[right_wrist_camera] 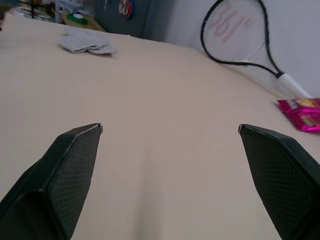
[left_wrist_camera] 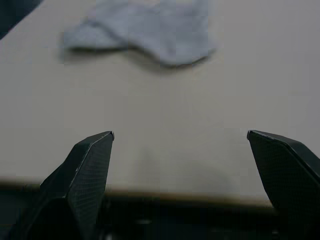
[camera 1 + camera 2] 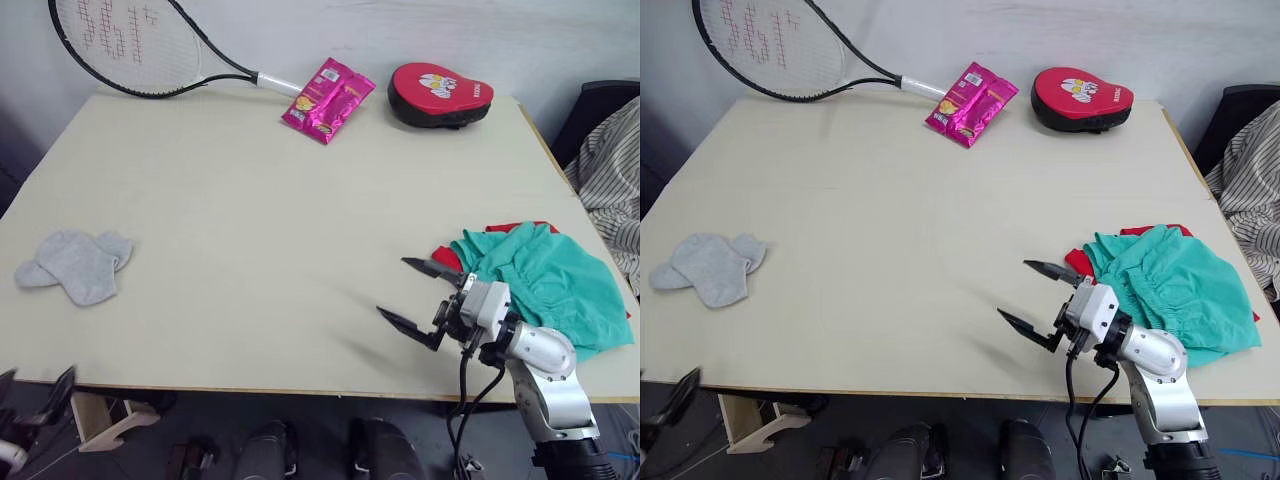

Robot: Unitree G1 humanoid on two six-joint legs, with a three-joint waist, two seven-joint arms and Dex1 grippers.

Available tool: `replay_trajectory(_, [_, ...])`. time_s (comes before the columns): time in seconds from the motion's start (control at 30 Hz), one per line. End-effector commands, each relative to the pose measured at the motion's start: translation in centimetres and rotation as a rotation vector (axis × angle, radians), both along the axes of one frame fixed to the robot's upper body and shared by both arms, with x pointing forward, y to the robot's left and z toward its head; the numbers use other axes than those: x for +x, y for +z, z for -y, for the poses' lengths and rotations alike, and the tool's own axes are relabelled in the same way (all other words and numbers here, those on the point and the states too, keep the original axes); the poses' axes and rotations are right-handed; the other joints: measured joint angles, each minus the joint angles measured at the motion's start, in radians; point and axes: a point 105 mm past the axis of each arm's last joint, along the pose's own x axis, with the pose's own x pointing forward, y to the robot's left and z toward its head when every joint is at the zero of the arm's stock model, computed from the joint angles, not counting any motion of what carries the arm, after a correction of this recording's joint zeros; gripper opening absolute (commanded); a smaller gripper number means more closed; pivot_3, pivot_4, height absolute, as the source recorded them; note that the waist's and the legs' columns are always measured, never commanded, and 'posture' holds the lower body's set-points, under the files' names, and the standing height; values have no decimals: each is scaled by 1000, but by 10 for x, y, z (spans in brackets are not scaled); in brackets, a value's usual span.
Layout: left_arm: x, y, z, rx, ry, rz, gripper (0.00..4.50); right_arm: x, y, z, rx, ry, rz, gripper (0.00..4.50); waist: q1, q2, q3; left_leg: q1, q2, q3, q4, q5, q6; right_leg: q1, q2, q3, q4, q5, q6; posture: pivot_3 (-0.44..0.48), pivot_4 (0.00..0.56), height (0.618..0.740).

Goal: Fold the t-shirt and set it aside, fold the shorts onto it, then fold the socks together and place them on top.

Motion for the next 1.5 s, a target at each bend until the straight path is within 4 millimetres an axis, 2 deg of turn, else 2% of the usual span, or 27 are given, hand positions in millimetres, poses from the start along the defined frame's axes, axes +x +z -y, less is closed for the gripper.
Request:
replay_trajectory(0.03, [-15,25,-8,-11,76,54,4500,-16,2,-2,3,66,-24,4464,7,0,0,0,0,0,0,0,0,0,0,0,0,0,0,0,150,740])
replay_trajectory(0.1, [-13,34,-4,-35,62,60,4500,-19,1,0,-2,73,-36,4464,9,0,0,0,0,0,0,-1,0,-1,0,0,-1,-1,-1,0,150,740])
replay_trajectory(0.17, [0,40,5,-41,1,31,4500,-17,1,2,2,71,-31,4464,9,0,0,0,0,0,0,-1,0,0,0,0,-1,-2,-4,0,150,740])
replay_trajectory(0.2, [11,42,12,-34,-51,1,4500,-16,2,1,5,77,-22,4464,9,0,0,0,0,0,0,-1,0,0,0,0,-1,-7,-12,0,150,740])
replay_trajectory(0.27, [36,45,22,-39,-149,-62,4500,-12,5,0,15,89,-11,4464,10,0,0,0,0,0,0,-1,-1,0,0,0,-1,-7,-13,0,150,740])
replay_trajectory(0.37, [75,61,27,-7,-208,-66,4500,-8,9,-3,23,99,1,4464,13,2,0,0,0,0,0,0,-2,0,0,0,-1,-6,-14,0,150,740])
replay_trajectory(0.43, [108,77,38,-16,-288,-24,4500,-6,12,-6,26,101,10,4464,15,2,0,0,0,1,-1,1,-3,0,0,0,1,-4,-9,0,150,740])
replay_trajectory(0.47, [120,80,43,-17,-315,-35,4500,-6,14,-7,26,102,15,4464,16,1,0,0,0,1,-1,1,-4,-1,0,0,2,0,-2,0,150,740])
replay_trajectory(0.5, [135,80,39,2,-302,-67,4500,-5,17,-8,30,101,20,4464,13,1,0,0,0,1,-1,4,-9,-1,0,0,2,2,1,0,150,740])
replay_trajectory(0.67, [194,80,33,22,-289,-138,4500,-1,20,-16,-25,148,66,4464,-11,2,0,0,-1,4,-5,6,-12,-4,1,0,4,2,2,0,150,740])
replay_trajectory(0.7, [207,73,30,28,-267,-189,4500,4,24,-18,-26,151,76,4464,-12,2,0,0,-1,4,-5,6,-12,-5,1,-1,5,2,2,0,150,740])
replay_trajectory(0.8, [229,58,23,19,-223,-275,4500,12,35,-21,-26,152,97,4464,-16,0,0,-1,-1,6,-5,9,-12,-5,2,-3,7,2,2,0,150,740])
replay_trajectory(0.87, [237,53,21,18,-215,-295,4500,13,38,-22,-26,149,102,4464,-16,0,0,0,-1,7,-5,10,-12,-7,2,-3,12,2,2,0,150,740])
replay_trajectory(0.97, [242,49,13,7,-165,-321,3992,10,38,-20,-32,136,98,4500,-12,-1,0,-1,0,8,-5,13,-8,-7,3,-3,12,2,2,0,150,740])
replay_trajectory(1.07, [240,43,9,-20,-149,-342,3076,9,38,-17,-34,113,94,4500,-15,-1,0,-1,0,8,-4,13,-8,-8,3,-3,12,2,2,0,150,740])
replay_trajectory(1.17, [238,39,16,-22,-205,-345,2150,9,40,-14,-38,85,94,4500,-17,-1,0,-1,0,8,-1,11,-10,-8,2,-2,12,2,2,0,150,740])
replay_trajectory(1.27, [240,43,41,-14,-346,-319,1228,10,41,-9,-50,66,92,4500,-15,-1,0,0,0,8,0,10,-12,-8,2,-1,13,2,2,0,150,740])
replay_trajectory(1.37, [238,55,79,18,-518,-301,423,9,40,-4,-70,53,79,4500,-9,-1,0,0,0,8,0,10,-12,-8,0,-1,12,2,2,0,150,740])
replay_trajectory(1.4, [237,60,94,24,-579,-282,28,8,38,-2,-77,46,75,4500,-4,-1,0,-1,0,7,0,10,-12,-8,0,-1,12,2,2,0,150,740])
replay_trajectory(1.5, [225,70,152,40,-814,-275,5,6,36,4,-93,24,59,4500,10,-2,0,-1,-1,7,1,9,-12,-8,-1,-1,12,2,2,0,150,740])
